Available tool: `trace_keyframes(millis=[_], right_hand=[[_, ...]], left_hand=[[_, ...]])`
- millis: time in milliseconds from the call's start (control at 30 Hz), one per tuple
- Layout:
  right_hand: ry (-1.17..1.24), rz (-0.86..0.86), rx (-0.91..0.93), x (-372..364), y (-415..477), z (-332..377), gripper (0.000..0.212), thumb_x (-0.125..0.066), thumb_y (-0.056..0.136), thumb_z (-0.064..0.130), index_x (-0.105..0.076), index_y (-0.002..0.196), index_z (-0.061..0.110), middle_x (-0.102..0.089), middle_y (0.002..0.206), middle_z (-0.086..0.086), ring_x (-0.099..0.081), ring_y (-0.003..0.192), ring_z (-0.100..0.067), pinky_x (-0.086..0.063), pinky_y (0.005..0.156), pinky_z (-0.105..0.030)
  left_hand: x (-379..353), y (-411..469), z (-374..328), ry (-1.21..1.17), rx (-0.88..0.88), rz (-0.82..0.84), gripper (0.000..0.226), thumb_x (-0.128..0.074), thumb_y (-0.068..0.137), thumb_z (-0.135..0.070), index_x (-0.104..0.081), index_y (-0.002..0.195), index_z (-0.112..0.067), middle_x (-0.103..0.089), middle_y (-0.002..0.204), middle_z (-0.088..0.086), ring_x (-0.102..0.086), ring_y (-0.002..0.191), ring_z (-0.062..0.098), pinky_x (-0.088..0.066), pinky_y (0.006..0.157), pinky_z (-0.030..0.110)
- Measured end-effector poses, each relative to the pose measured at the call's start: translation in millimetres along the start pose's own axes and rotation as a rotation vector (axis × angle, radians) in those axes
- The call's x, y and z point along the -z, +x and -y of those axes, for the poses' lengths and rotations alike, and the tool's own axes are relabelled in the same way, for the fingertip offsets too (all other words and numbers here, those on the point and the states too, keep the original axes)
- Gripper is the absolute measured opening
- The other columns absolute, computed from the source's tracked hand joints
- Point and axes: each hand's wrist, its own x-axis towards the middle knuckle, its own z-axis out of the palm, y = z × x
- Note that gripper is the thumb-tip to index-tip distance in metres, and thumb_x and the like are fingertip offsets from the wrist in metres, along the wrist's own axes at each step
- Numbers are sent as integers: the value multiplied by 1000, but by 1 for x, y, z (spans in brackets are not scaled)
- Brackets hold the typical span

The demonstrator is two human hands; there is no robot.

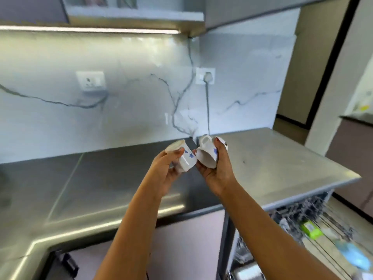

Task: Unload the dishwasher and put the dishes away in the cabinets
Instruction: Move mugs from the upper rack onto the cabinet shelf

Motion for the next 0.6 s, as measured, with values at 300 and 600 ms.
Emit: trace_keyframes(millis=[300, 600], right_hand=[[41, 291, 202, -207, 78, 19, 10, -57, 92, 32, -60, 96, 24, -60, 88, 4, -63, 90, -22, -53, 82, -32], [-333, 425, 696, -326, 136, 89, 10, -57, 93, 26, -60, 85, 19, -60, 57, 16, -54, 50, 6, -41, 53, -10]], left_hand=[[55, 57, -195, 189, -501, -48, 8, -66, 85, -15, -66, 92, -18, -70, 80, -6, -66, 81, 13, -54, 69, 23], [75, 100, -335, 336, -843, -176, 45, -71, 80, -27, -44, 116, -25, -57, 115, 1, -58, 96, 17, -48, 73, 25]])
